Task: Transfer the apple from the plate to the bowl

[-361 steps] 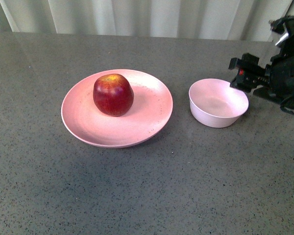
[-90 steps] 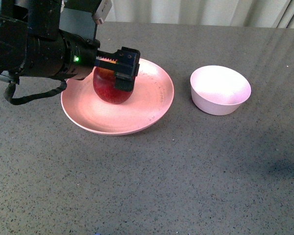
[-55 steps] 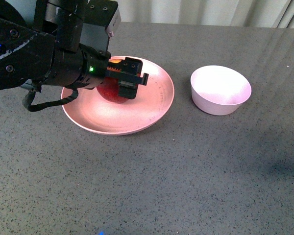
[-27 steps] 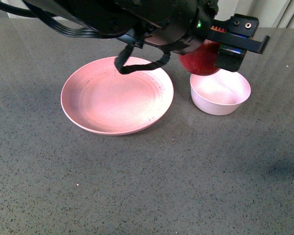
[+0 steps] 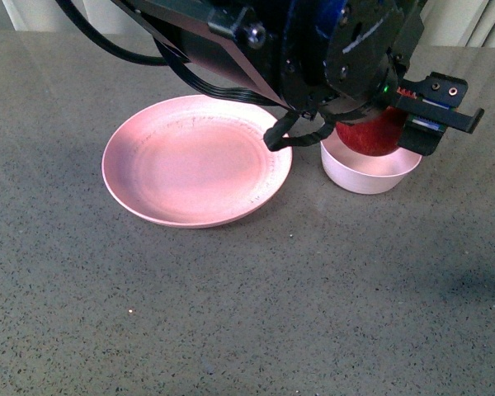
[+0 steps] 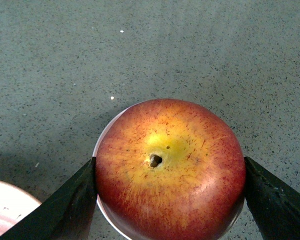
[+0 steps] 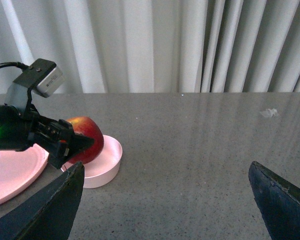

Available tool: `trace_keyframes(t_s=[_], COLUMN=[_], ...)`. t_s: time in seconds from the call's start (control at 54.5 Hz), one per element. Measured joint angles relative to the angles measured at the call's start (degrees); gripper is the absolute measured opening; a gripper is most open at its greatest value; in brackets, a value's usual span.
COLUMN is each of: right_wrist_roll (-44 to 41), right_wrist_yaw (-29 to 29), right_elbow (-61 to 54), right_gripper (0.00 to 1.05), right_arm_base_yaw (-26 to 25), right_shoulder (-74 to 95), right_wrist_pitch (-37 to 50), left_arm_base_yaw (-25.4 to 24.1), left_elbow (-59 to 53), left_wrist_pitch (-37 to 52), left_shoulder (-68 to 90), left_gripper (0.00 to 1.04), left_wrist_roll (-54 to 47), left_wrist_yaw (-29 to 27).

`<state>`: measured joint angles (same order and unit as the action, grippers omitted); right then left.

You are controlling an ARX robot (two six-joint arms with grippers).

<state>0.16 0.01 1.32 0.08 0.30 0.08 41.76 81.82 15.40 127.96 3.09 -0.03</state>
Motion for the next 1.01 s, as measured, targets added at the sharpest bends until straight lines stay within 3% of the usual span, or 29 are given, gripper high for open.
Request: trace_keyframes(t_s=[0.33, 0.458, 0.733, 1.009], right_wrist_roll=[0.00, 0.00, 0.00, 0.00], right_wrist_yaw=[-0.02, 0.00, 0.00, -0.02], right_elbow=[0.00, 0.00, 0.00, 0.00], right_gripper=[0.96, 0.96, 0.96, 0.96], right_arm_base_yaw=[0.00, 0.00, 0.00, 0.00], right_shoulder=[0.00, 0.00, 0.00, 0.00], right_wrist_pitch=[0.00, 0.00, 0.00, 0.00], left_arm_base_yaw=[-0.13, -0.20, -0.31, -2.56], left_elbow=[4.02, 5.05, 4.72, -5.79], left_wrist_pitch=[-1.18, -1.55, -0.72, 5.60], left_shoulder=[3.39, 4.42, 4.33, -3.28], left_gripper=[0.74, 0.98, 0.96, 0.96], left_wrist_roll=[0.07, 0.17, 1.07, 3.67], left_wrist_yaw=[0.24, 0.57, 0.87, 1.70])
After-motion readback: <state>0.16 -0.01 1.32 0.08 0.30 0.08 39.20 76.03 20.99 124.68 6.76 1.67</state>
